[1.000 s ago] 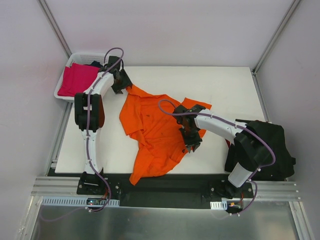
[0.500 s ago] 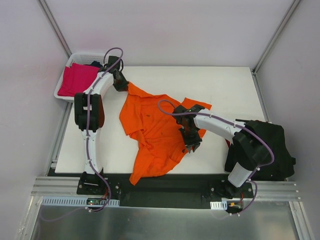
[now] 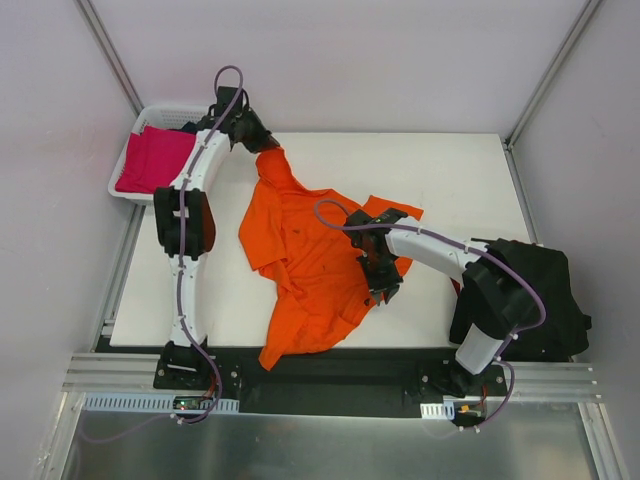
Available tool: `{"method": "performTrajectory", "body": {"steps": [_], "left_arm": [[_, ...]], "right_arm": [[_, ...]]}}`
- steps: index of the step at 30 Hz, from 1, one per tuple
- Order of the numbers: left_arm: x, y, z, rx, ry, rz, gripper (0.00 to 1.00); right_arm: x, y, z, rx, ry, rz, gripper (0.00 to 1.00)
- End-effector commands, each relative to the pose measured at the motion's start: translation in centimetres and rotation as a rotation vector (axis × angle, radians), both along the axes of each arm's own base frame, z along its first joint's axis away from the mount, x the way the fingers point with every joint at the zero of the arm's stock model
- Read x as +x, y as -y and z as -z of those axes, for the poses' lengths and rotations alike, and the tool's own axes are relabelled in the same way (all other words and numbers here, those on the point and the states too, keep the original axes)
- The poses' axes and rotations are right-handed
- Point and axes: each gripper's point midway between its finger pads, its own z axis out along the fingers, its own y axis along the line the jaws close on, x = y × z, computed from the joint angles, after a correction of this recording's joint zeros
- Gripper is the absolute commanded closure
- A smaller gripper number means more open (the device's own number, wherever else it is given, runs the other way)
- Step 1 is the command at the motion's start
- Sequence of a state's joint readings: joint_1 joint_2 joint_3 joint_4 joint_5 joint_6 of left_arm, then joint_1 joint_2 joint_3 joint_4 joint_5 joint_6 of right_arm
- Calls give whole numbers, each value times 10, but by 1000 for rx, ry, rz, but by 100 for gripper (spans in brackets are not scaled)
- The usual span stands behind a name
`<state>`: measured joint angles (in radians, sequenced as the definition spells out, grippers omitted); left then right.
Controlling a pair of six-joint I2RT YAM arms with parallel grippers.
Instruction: Fold and stack the t-shirts
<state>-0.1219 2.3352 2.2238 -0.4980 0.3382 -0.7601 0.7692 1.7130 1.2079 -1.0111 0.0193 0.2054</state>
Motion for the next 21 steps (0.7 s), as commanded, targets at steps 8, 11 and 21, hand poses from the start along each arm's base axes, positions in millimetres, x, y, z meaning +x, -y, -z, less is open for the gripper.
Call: {"method": "performTrajectory", "body": {"steps": [8,11,21], "left_arm": [[5,45,43,-211,-118,100,93],[0,46,55,-182,-137,90,94],[-11,8,90,-59,-218,-81,96]], "right_arm": [[2,-1,-9,-9,5,-7,75],[3,-2,-8,-6,4,-4,75],[0,-2,-10,0,8,5,75]]}}
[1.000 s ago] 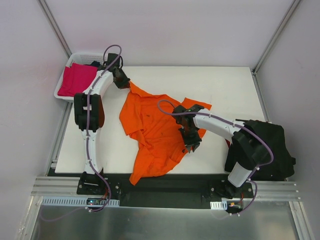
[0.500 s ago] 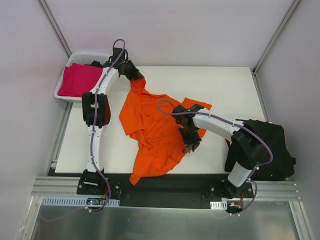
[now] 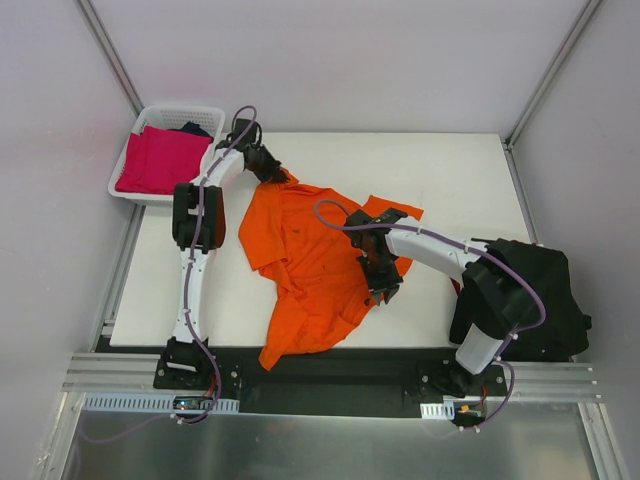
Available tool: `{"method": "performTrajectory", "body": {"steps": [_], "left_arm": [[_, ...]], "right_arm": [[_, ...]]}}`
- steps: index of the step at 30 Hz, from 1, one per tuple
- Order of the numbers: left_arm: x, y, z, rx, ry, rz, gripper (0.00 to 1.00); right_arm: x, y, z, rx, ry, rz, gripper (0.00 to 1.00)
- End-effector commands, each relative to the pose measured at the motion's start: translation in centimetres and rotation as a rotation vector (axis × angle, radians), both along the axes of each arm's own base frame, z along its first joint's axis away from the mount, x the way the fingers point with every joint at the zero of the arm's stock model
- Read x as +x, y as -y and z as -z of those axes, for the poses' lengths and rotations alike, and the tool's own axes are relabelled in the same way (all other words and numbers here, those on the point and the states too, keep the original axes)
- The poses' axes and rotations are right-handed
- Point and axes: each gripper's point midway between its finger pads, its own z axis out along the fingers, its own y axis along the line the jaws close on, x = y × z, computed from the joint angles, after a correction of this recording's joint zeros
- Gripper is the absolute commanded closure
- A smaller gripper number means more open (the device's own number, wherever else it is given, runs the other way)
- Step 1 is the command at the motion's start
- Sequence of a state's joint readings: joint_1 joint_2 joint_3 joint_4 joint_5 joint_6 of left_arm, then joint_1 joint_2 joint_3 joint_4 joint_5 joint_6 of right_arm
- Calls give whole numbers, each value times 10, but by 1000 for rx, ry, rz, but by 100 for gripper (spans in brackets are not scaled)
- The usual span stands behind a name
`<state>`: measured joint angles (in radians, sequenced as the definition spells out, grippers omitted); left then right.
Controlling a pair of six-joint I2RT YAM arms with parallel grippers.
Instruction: Fold and stack the t-shirts
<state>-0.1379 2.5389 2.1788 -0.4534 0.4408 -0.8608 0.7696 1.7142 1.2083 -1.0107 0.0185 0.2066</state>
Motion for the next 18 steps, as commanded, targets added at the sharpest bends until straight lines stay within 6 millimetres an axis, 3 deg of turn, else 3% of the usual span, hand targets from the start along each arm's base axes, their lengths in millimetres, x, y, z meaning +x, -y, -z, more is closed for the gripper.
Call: {"method": "performTrajectory", "body": {"steps": [1,5,8,9,13,16,18], "left_arm": [[3,-22,-34,68,43,-102,96],[5,-37,-42,131,61,-171,91],[10,-37,-45,107,68,-166,84],[14,-30,-52,71,84,-142,67],[16,-18,-51,15,79,-99,16],[11,-19,-57,38,92,-88,4],[4,-18,-65,45,104,-74,4]], "right_arm": [[-1,-2,-10,-1,9,4,75],[-6,1,-10,-3,12,6,75],[-8,2,-11,0,15,12,75],[-8,2,-10,0,15,12,75],[-11,5,-9,-2,15,10,75],[-12,4,-9,5,19,9,75],[-13,3,-8,8,19,7,75]]}}
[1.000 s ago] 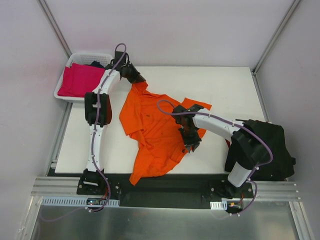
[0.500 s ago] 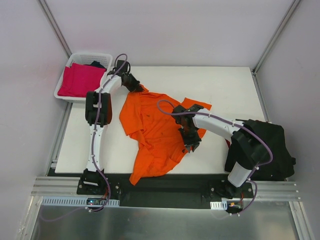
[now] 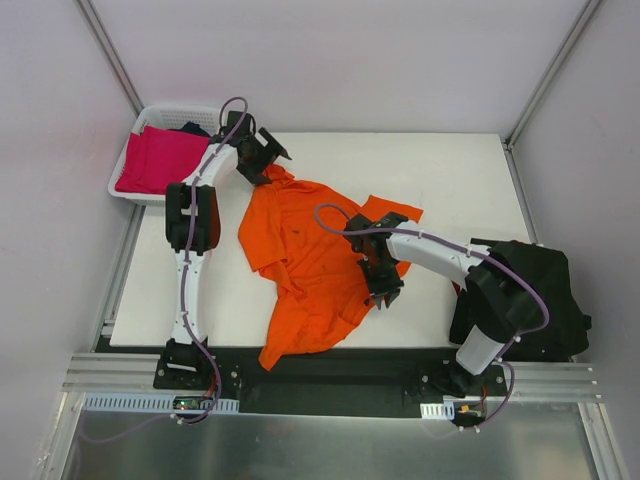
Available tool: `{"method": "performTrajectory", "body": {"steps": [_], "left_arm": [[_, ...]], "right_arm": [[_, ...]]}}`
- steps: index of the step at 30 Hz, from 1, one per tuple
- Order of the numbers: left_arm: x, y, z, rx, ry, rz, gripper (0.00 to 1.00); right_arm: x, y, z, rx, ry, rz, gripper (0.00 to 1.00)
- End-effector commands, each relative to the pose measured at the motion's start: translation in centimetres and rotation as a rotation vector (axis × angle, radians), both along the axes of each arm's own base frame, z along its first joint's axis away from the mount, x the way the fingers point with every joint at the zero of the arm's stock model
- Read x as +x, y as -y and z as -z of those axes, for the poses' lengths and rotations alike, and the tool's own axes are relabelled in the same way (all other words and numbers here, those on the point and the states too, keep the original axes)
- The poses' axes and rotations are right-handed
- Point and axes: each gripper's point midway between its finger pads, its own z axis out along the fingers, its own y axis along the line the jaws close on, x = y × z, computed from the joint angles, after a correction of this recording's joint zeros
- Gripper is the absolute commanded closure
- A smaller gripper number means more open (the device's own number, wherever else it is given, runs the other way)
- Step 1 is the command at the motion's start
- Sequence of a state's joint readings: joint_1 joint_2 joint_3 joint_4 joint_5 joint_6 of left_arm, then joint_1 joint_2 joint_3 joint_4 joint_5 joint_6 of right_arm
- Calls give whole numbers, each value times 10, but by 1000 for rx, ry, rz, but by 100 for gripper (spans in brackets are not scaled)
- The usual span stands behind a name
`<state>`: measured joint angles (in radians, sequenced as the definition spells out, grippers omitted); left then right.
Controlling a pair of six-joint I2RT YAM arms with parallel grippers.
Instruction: Fold and stack the t-shirts
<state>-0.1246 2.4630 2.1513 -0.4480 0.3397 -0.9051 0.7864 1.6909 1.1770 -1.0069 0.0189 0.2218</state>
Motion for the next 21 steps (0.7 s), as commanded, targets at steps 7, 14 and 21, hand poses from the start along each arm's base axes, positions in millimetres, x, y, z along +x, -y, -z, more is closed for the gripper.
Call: {"method": "performTrajectory", "body": {"steps": [7,14,21], "left_arm": [[-32,2,-41,36,48,71,11],[-31,1,-36,40,41,64,45],[-23,15,-32,20,35,60,96]], "right_arm": [[-3,-5,-9,26,27,-8,75],[-9,-1,-9,18,33,-8,75],[-11,5,-9,4,40,2,75]]}}
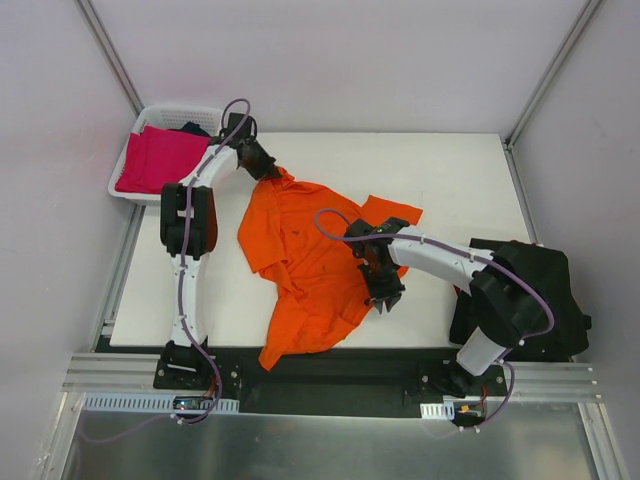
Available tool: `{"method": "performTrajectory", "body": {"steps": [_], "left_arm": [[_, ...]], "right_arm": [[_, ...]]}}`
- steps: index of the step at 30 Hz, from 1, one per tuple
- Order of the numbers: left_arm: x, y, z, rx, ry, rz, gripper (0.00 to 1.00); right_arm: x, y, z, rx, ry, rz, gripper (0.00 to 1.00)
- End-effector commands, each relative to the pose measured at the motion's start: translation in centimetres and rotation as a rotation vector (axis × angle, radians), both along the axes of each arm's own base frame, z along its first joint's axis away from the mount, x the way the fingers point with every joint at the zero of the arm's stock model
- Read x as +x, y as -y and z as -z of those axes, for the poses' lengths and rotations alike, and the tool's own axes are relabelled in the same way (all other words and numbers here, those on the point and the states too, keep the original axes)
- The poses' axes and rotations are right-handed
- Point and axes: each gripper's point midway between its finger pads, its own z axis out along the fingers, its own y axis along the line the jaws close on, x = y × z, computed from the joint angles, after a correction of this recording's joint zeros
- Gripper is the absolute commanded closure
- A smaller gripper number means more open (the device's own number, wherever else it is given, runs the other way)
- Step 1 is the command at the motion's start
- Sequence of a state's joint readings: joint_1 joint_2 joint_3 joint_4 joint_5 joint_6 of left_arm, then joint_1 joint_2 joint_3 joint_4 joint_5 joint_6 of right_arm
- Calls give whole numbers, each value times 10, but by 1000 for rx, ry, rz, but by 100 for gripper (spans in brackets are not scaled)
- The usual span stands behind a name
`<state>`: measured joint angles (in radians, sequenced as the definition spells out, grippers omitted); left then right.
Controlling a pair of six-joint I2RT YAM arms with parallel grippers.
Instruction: Fold and stack the t-shirts
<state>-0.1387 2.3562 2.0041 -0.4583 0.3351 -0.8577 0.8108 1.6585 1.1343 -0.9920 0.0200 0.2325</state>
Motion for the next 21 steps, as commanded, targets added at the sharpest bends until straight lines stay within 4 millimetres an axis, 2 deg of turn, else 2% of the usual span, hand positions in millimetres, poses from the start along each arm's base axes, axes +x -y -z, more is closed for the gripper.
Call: {"method": "performTrajectory", "body": {"steps": [1,4,6,7,10,13,14,15,18,20,21], "left_arm": [[9,15,-28,-20,63,15,96],[9,21,-19,-30,46,25,95],[10,23,-14,-36,38,29,89],[11,26,-15,-44,41,37,81],[14,27,-14,-52,44,41,73],[14,27,-15,-47,50,48,57],[13,27,-14,-46,48,51,45],[13,26,-14,-42,49,52,41],[10,24,-9,-30,41,51,41],[10,22,-4,-17,34,46,49],[10,21,-3,-12,34,46,58]], "right_arm": [[-1,3,-11,-1,36,14,75],[-1,4,-10,-6,36,17,75],[-1,5,-10,-7,35,17,75],[-2,5,-10,-13,32,15,75],[-1,4,-9,-15,27,14,75],[2,1,-8,-12,24,11,75],[1,1,-8,-13,22,8,75],[3,0,-9,-11,24,6,75],[3,-1,-10,-11,24,5,75],[3,0,-10,-13,25,6,75],[3,0,-10,-14,23,5,75]]}}
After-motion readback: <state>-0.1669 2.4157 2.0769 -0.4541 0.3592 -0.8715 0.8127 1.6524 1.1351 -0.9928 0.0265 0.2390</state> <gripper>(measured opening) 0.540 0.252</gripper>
